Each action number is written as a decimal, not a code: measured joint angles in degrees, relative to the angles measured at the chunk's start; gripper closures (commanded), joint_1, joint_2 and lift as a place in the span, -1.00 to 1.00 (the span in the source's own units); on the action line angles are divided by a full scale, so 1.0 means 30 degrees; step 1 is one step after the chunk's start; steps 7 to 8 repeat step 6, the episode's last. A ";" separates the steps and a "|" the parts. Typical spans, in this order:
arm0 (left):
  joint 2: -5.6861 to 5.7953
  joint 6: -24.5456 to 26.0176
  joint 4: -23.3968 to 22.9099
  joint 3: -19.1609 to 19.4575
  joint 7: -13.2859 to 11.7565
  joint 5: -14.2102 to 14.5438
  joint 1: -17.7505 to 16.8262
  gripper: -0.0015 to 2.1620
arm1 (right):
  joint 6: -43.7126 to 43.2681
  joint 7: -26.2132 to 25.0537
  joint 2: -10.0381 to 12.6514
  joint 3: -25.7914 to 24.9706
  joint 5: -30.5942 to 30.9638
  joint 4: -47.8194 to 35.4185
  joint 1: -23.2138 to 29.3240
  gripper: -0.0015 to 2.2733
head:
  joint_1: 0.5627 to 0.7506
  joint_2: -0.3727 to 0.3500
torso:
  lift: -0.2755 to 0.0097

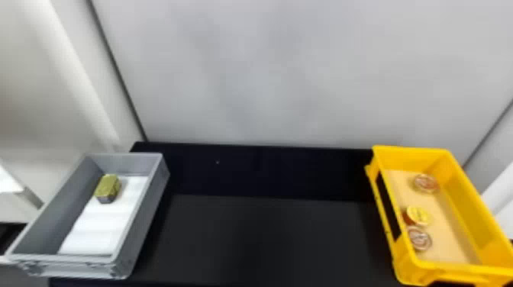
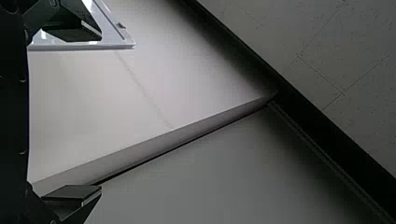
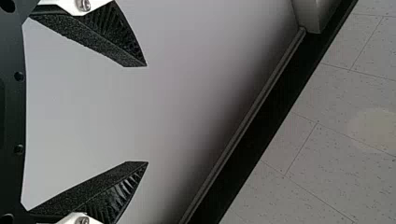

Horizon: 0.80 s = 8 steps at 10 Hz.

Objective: Pick up the round yellow can and place it in the yellow rectangular box

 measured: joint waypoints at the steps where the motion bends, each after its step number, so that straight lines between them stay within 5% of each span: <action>1: -0.0008 0.0003 0.0000 0.0000 -0.0031 -0.0016 0.0018 -0.89 | -0.0123 0.0014 0.0009 -0.0006 0.0049 -0.0008 -0.0014 -1.00 | 0.39 0.18 | 0.91; 8: -0.0062 0.0004 0.0001 -0.0002 -0.0165 -0.0113 0.0033 -0.90 | -0.0462 0.0185 0.0059 -0.0081 0.0102 -0.0027 -0.0034 -1.00 | 0.39 0.18 | 0.91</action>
